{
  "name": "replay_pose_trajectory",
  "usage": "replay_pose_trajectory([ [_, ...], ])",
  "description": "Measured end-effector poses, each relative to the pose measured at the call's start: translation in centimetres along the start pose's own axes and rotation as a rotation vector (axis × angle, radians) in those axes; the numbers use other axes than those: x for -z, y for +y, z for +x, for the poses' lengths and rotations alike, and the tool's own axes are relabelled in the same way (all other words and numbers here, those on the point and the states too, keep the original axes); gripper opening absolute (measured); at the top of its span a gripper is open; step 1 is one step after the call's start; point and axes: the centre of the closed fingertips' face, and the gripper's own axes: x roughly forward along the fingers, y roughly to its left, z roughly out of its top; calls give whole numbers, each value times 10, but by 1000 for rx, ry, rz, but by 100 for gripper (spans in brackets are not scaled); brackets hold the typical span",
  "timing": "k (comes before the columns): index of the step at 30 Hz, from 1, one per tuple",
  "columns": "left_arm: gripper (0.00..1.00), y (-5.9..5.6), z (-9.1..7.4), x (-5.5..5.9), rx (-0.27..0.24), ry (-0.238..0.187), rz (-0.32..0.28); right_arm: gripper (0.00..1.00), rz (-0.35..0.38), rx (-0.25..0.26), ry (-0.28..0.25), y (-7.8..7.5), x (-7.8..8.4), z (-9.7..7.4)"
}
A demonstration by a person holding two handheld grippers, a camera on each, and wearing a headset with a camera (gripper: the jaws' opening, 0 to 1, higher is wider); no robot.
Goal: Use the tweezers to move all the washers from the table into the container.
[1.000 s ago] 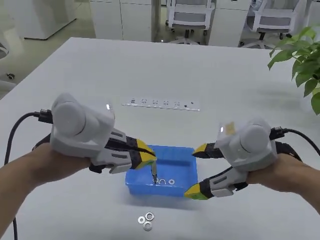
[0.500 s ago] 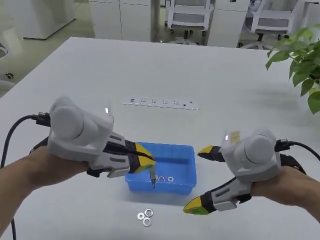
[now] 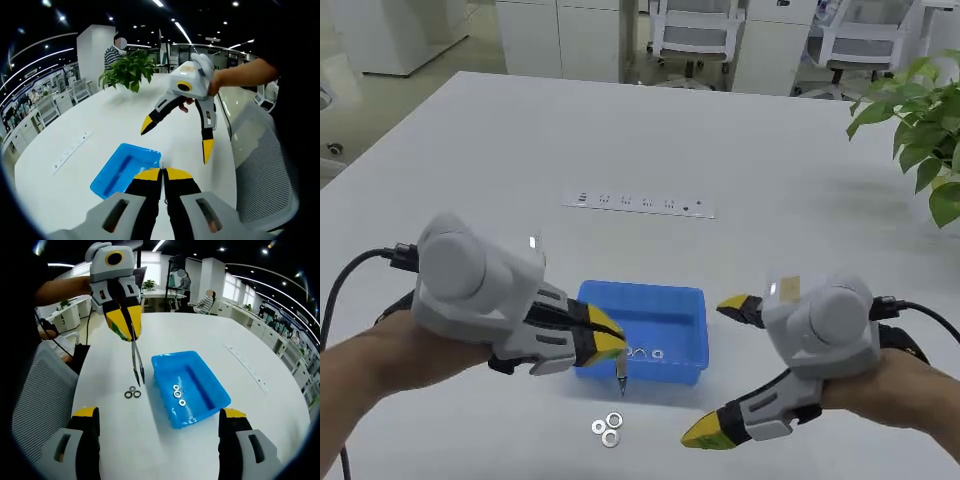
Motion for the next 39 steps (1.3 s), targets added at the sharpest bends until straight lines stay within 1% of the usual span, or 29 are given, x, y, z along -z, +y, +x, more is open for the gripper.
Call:
replay_pose_trajectory([
  [11,6,-10,0,10,15,12,-12,100,-9,-11,14,8,4,4],
  [18,6,-16,1,19,25,24,-24,100,-11,-19,23,12,6,6],
  [28,6,-20,6,25,34,30,-35,100,-14,-29,23,15,7,8],
  [33,6,-24,9,27,38,35,-38,100,-16,-36,29,18,9,9],
  [39,6,-26,9,31,41,42,-42,100,-20,-41,28,20,8,10],
])
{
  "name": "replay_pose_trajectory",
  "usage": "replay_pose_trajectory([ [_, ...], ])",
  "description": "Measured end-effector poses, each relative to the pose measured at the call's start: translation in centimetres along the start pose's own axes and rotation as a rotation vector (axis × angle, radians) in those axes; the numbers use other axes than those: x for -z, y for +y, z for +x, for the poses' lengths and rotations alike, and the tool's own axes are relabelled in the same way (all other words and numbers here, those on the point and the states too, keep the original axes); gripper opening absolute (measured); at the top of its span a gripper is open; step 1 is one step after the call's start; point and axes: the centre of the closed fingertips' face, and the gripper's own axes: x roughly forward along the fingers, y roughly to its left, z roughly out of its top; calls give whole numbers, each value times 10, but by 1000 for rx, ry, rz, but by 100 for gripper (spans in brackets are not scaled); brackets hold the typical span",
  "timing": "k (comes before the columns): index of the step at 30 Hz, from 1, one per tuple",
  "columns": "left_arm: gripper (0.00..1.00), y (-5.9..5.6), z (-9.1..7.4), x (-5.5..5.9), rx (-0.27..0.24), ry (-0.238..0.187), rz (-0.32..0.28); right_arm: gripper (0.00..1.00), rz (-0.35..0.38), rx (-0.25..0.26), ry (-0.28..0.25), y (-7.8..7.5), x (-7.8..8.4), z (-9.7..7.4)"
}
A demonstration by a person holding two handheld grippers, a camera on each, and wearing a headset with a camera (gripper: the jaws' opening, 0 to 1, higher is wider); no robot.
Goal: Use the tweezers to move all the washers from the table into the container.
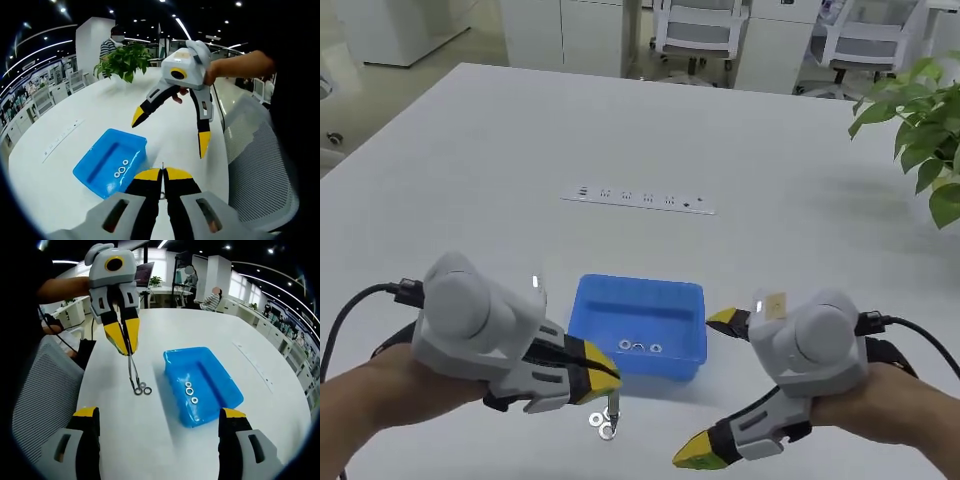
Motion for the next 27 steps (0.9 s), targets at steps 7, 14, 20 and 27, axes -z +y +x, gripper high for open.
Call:
replay_pose_trajectory([
  [7,6,-1,0,3,-2,6,-3,99,-7,-10,-1,4,-3,3],
  [14,6,-3,0,8,0,12,-7,95,-34,-36,-8,11,-7,7],
  [20,6,-4,2,9,0,7,0,92,-55,-62,-13,17,-11,11],
  [27,6,-7,3,8,6,-2,3,89,-73,-87,-16,23,-14,17],
])
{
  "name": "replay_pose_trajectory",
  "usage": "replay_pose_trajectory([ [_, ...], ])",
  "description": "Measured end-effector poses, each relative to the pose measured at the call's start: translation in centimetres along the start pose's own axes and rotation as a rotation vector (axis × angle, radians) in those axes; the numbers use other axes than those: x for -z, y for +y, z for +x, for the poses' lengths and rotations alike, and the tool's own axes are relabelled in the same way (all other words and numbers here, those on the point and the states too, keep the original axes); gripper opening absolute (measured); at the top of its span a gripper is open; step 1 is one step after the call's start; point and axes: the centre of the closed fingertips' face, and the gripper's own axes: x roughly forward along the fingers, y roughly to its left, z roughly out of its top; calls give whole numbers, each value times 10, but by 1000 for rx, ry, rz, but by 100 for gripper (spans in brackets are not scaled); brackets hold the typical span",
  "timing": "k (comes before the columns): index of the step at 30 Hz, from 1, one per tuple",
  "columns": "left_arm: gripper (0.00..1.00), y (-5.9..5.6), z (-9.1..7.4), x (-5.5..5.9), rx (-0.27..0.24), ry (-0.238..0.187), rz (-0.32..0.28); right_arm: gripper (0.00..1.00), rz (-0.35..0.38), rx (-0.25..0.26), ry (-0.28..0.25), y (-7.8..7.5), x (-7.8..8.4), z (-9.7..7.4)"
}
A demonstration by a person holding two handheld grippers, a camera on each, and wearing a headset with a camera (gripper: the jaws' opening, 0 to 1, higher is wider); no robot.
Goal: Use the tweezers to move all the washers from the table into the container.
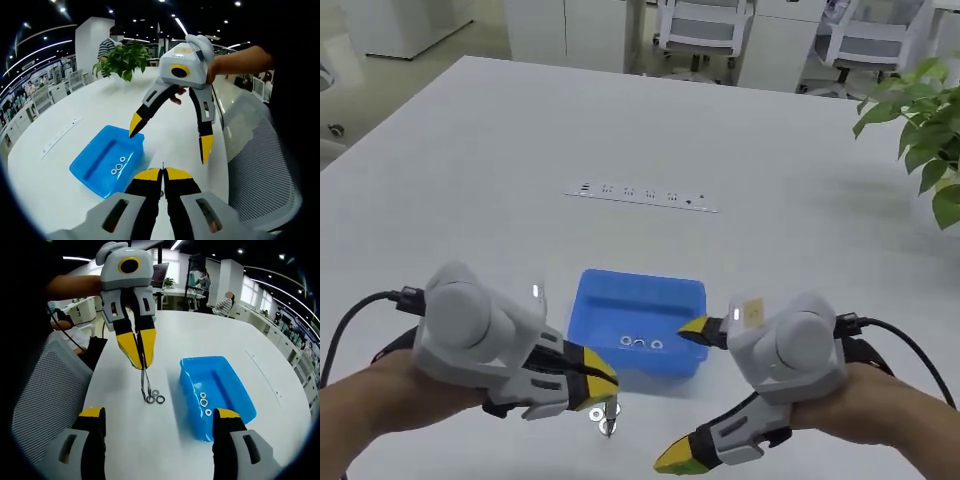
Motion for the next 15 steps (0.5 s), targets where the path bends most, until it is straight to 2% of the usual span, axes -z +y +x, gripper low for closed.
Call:
replay_pose_trajectory([
  [9,6,0,-3,2,-2,6,3,74,-71,-58,-14,8,-10,9],
  [15,6,-2,-3,1,0,0,8,59,-124,-104,-13,13,-13,16],
])
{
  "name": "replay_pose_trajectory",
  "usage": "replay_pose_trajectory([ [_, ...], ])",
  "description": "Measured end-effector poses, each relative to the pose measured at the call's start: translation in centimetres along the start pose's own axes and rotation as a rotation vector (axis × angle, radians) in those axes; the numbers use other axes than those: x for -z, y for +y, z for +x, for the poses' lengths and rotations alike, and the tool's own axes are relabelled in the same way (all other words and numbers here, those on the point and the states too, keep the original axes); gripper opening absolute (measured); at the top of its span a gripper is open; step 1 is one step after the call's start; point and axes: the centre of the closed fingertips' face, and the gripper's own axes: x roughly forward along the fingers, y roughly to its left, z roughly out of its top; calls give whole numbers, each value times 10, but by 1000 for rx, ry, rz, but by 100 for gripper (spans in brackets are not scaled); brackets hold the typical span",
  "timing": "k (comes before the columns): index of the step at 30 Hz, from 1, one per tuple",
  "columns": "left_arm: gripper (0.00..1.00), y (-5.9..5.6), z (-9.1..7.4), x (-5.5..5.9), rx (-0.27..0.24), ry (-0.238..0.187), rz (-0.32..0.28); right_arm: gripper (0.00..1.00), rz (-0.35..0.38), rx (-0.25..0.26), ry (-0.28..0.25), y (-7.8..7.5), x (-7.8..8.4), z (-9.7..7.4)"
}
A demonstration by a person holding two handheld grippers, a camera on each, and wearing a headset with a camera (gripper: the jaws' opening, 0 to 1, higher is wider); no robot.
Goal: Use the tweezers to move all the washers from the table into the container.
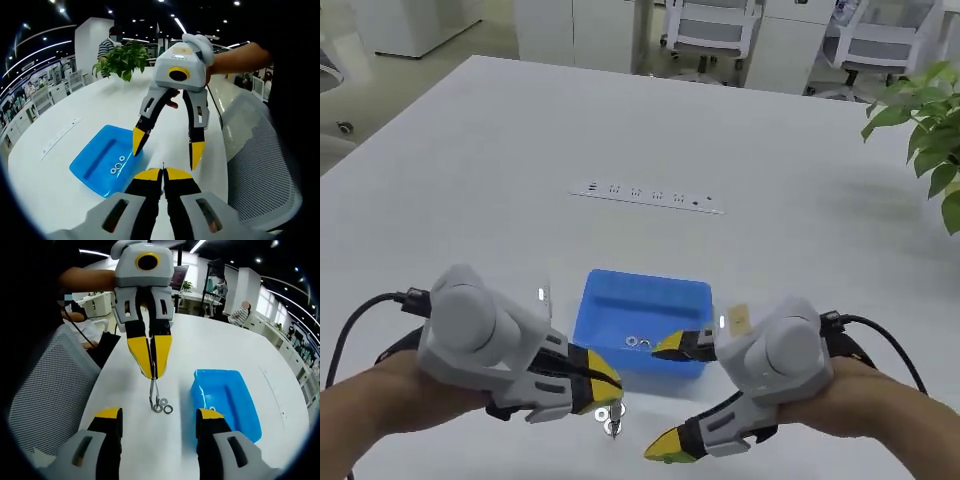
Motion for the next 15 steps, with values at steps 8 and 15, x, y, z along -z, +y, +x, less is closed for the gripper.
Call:
replay_pose_trajectory([
  [8,6,0,0,0,1,2,4,45,-66,-56,23,5,0,11],
  [15,6,0,0,0,4,2,5,34,-122,-82,39,5,-2,18],
])
